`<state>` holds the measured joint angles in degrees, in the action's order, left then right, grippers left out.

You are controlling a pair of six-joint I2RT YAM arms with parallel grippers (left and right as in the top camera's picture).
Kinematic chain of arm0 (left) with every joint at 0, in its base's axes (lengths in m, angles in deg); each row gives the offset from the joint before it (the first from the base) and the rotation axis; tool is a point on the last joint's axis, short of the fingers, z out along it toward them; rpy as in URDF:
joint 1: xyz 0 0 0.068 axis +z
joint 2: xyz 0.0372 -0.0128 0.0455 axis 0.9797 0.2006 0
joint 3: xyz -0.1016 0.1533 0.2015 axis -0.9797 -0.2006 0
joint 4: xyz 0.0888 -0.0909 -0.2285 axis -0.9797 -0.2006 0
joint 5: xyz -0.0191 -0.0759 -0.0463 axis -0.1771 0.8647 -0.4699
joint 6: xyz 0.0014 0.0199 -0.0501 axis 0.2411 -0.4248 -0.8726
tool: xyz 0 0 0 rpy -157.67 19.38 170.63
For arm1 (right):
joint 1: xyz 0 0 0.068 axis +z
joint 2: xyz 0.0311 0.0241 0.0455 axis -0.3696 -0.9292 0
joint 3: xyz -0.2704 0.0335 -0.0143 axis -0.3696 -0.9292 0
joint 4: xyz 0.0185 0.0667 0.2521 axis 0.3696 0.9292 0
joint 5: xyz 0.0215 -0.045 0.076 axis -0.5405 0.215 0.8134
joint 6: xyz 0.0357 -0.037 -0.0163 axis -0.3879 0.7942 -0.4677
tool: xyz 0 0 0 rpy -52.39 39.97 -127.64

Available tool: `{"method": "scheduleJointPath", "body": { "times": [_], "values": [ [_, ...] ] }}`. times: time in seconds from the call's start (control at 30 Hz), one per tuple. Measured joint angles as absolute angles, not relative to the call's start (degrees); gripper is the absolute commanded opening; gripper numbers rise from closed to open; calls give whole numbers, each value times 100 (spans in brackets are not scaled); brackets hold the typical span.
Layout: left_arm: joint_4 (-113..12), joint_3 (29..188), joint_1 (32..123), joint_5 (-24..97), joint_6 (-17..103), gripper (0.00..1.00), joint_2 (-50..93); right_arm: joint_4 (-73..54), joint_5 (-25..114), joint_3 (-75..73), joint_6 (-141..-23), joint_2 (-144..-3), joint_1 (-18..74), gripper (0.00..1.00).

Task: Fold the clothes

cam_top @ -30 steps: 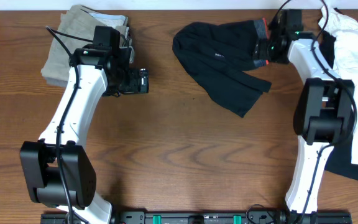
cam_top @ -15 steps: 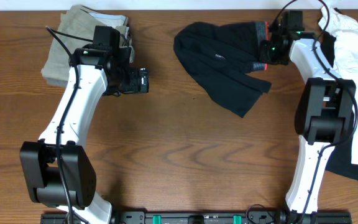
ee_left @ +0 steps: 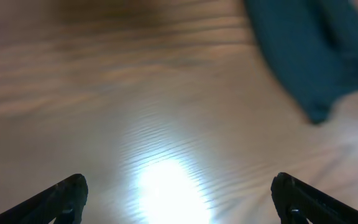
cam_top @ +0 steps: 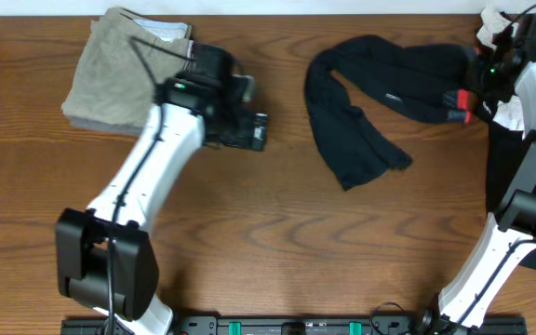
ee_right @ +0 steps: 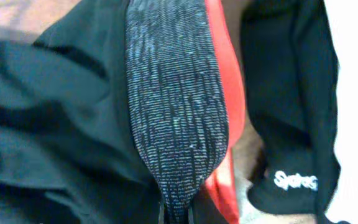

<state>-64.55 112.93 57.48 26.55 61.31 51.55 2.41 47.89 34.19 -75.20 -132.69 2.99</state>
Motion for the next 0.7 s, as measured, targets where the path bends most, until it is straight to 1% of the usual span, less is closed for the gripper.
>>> {"method": "scheduleJointPath", "body": {
  "times": [0.2,0.3,0.47,0.6,0.7],
  "values": [
    [-5607,11291,4469,2797,6162,96,5282,328,4799,3419,-7519,-13269,421,1],
    [-5157,11293,4010,2834,6151,96,5514,387,4806,3419,-7519,-13269,459,1],
    [-4469,11291,3726,2847,5959,96,6205,520,4806,3419,-7519,-13269,467,1],
    [-3885,11272,3717,2841,5519,96,6655,606,4804,3419,-7519,-13269,467,1],
    [-3474,11243,3717,2841,5089,96,6738,610,4804,3419,-7519,-13269,467,1]
  ]
}}
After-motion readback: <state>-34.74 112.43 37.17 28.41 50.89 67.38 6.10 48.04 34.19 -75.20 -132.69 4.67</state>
